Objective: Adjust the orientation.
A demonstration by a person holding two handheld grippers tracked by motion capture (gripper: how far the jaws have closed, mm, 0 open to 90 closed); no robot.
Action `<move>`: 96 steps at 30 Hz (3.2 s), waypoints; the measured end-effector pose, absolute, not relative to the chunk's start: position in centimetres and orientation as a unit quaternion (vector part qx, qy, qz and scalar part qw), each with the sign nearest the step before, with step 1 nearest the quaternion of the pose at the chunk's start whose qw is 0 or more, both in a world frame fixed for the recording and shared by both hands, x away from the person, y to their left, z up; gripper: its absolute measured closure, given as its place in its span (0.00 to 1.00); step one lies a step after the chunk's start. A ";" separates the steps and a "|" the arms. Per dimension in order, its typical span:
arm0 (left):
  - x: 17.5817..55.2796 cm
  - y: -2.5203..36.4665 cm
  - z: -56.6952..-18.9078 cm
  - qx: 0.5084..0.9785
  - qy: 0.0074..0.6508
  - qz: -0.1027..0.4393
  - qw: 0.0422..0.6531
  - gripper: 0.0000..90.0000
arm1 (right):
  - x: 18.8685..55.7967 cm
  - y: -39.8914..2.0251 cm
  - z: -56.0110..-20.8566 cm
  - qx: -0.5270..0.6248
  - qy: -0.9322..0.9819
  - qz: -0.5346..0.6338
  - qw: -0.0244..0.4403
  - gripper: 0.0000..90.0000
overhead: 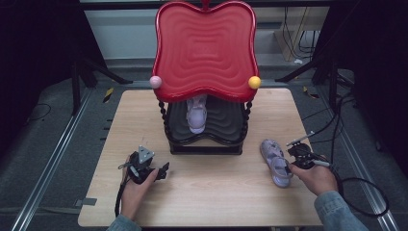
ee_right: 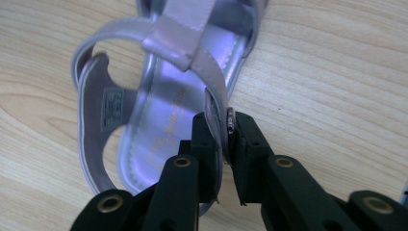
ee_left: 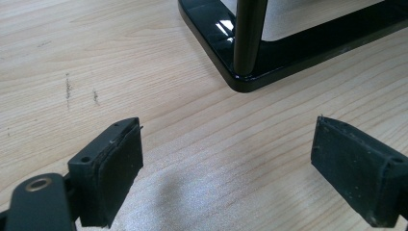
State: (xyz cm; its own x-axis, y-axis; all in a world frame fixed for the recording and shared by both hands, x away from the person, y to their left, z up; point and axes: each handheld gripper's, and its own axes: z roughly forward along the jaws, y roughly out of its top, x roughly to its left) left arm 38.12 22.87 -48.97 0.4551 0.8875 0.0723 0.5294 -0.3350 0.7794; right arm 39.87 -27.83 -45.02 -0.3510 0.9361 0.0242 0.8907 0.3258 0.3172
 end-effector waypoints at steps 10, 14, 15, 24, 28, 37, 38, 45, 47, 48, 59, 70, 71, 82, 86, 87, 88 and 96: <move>38.2 23.0 -49.0 0.774 0.459 0.258 0.351 0.11 | 36.1 -25.7 -42.7 0.490 0.853 0.156 0.089 0.92; 38.2 22.9 -49.1 0.776 0.457 0.258 0.350 0.11 | 35.5 -22.8 -42.0 0.446 0.873 0.181 0.077 0.92; 38.2 22.9 -49.1 0.776 0.458 0.258 0.349 0.11 | 35.6 -21.7 -41.9 0.429 0.880 0.189 0.074 0.92; 38.3 23.1 -49.1 0.774 0.460 0.258 0.351 0.11 | 38.6 -14.6 -43.2 0.345 0.915 0.198 0.066 0.92; 38.3 23.1 -49.2 0.774 0.461 0.257 0.350 0.11 | 39.0 -14.4 -43.8 0.337 0.922 0.177 0.068 0.92; 38.3 22.9 -49.4 0.777 0.461 0.256 0.345 0.11 | 38.8 -14.9 -45.0 0.341 0.925 0.157 0.059 0.85; 38.4 22.9 -49.4 0.777 0.461 0.256 0.345 0.11 | 38.7 -14.9 -44.8 0.346 0.923 0.156 0.060 0.84; 38.4 23.1 -49.4 0.775 0.463 0.256 0.347 0.11 | 36.8 -15.1 -41.9 0.351 0.916 0.176 0.080 0.71; 38.4 23.0 -49.4 0.775 0.462 0.256 0.346 0.11 | 36.0 -14.8 -41.2 0.348 0.916 0.185 0.076 0.71; 38.4 23.0 -49.4 0.775 0.463 0.256 0.346 0.11 | 35.7 -14.6 -40.9 0.347 0.916 0.187 0.073 0.71; 38.5 23.2 -49.4 0.775 0.464 0.255 0.345 0.11 | 34.7 -12.1 -42.2 0.331 0.923 0.191 0.048 0.71; 38.5 23.2 -49.5 0.776 0.463 0.255 0.344 0.11 | 35.1 -11.5 -44.7 0.341 0.922 0.179 0.048 0.81; 38.5 23.2 -49.5 0.776 0.463 0.255 0.344 0.11 | 35.1 -11.4 -44.9 0.340 0.922 0.177 0.049 0.82; 38.5 23.2 -49.5 0.776 0.463 0.255 0.343 0.11 | 35.1 -11.4 -45.7 0.336 0.924 0.176 0.047 0.92; 38.5 23.2 -49.5 0.776 0.464 0.255 0.343 0.11 | 35.1 -11.7 -45.5 0.337 0.922 0.184 0.050 0.95; 38.5 23.2 -49.5 0.776 0.464 0.255 0.343 0.11 | 35.1 -11.8 -45.5 0.336 0.922 0.187 0.050 0.95; 38.5 23.2 -49.5 0.776 0.464 0.255 0.343 0.11 | 35.2 -11.9 -45.5 0.335 0.921 0.192 0.049 0.96; 38.6 23.4 -49.5 0.776 0.464 0.255 0.342 0.11 | 35.1 -13.2 -44.6 0.340 0.904 0.256 0.041 0.96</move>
